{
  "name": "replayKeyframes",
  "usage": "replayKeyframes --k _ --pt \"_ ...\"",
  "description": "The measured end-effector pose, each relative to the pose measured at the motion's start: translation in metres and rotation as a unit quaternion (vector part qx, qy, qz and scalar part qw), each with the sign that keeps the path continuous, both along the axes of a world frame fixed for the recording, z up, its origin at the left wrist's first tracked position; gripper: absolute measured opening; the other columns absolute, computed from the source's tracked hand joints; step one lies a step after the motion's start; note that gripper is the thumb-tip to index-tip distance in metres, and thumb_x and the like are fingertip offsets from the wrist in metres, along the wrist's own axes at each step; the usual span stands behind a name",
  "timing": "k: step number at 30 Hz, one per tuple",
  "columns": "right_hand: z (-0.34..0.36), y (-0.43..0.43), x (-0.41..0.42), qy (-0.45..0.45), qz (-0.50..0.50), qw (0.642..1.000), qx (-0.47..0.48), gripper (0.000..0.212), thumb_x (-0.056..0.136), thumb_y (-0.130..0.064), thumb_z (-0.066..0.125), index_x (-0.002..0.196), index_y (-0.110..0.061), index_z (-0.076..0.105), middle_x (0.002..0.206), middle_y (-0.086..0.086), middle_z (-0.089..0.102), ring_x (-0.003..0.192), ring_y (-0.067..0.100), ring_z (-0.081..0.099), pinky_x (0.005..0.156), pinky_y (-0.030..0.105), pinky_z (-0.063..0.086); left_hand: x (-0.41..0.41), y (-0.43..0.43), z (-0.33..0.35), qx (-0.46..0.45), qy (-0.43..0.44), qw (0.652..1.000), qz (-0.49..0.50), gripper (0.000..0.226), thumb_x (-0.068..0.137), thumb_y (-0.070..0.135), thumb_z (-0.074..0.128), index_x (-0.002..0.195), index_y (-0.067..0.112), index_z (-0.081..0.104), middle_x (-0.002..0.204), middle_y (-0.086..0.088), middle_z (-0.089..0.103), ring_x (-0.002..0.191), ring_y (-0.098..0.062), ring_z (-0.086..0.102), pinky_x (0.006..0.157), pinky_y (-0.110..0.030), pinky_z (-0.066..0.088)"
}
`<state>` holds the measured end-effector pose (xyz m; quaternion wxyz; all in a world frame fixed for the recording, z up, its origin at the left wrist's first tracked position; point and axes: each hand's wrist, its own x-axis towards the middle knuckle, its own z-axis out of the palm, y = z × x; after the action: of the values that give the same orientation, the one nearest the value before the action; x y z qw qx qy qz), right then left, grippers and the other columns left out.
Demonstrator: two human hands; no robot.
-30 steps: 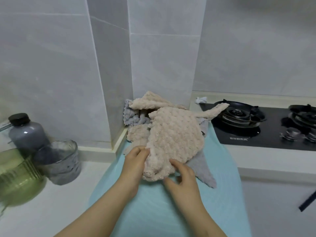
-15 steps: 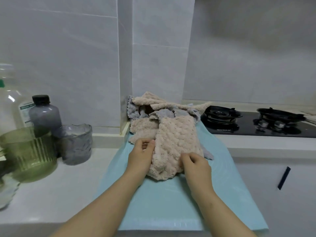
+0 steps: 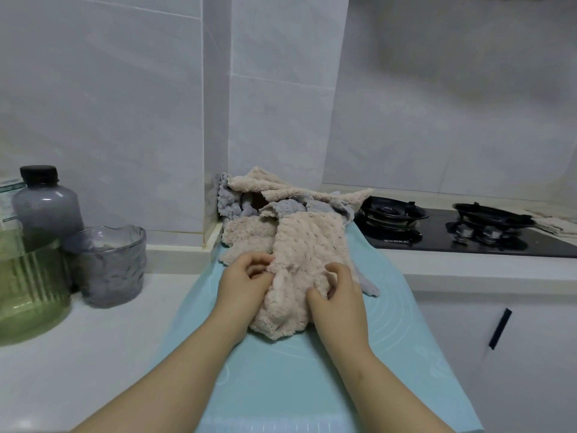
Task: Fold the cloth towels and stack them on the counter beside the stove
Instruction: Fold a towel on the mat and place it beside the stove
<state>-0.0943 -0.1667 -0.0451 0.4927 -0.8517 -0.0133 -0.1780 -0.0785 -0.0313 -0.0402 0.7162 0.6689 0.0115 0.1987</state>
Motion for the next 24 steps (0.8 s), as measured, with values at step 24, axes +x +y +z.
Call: replayKeyframes --k 24 --pt "0.011 -0.014 -0.009 0.021 0.071 0.890 0.451 0.025 0.086 0.006 0.037 0.073 -0.012 0.050 0.070 0.004 0.053 0.065 0.015 0.048 0.058 0.028 0.039 -0.019 -0.013 -0.001 0.260 0.054 0.958 -0.111 0.023 0.093 0.035 0.051 0.114 0.044 0.046 0.120 0.009 0.059 0.111 -0.011 0.056 0.099 -0.033 0.042"
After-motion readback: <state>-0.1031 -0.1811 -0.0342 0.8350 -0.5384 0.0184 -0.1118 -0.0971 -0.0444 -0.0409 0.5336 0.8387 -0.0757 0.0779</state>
